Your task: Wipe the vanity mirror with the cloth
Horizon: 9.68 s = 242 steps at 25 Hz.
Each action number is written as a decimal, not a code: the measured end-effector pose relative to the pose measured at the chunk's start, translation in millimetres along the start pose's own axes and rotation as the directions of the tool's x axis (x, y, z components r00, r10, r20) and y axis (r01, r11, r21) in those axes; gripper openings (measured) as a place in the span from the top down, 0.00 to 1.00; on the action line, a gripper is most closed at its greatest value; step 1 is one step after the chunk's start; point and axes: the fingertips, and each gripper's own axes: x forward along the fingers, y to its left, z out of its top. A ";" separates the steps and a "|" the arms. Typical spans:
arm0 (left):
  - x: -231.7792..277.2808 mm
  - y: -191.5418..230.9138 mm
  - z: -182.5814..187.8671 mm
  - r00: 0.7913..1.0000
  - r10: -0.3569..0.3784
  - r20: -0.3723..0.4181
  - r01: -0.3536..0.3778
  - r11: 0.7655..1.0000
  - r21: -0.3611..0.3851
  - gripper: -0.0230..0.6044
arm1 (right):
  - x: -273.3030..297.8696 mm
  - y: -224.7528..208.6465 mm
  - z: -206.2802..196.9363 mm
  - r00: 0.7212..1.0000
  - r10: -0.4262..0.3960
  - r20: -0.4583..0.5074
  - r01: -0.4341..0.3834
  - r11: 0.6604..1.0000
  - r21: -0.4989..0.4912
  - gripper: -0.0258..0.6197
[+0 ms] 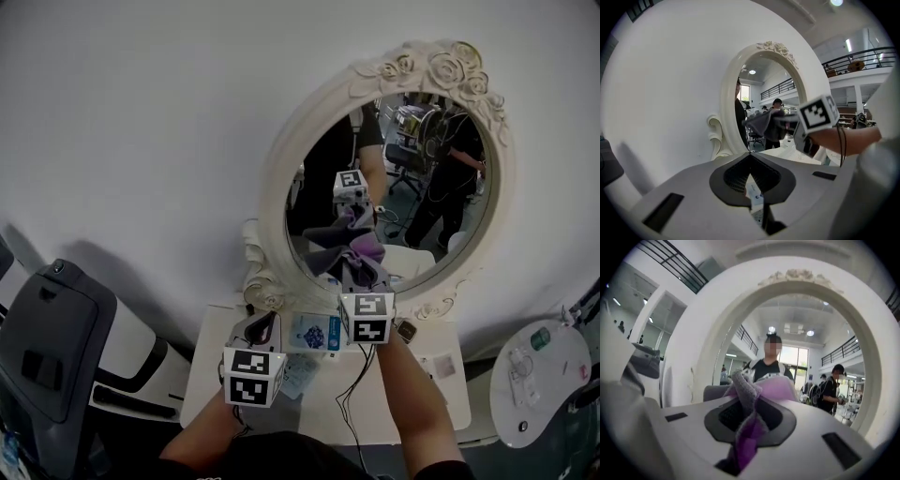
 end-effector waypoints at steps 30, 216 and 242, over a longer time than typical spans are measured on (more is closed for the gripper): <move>-15.9 62.3 -14.6 0.995 0.100 -0.011 -0.100 0.993 -0.058 0.97 | 5.0 -82.3 302.3 0.923 -0.061 0.380 0.221 0.892 -0.394 0.84; -15.4 -8.5 -45.6 0.996 0.008 -0.093 -0.008 1.000 -0.002 0.97 | -64.6 -125.7 240.2 0.884 -0.214 0.415 0.253 0.967 -0.040 0.88; 14.0 7.5 -61.3 0.988 -0.023 -0.150 0.020 1.000 -0.021 0.97 | -4.2 -98.9 236.2 0.856 -0.188 0.481 0.209 0.978 0.010 0.88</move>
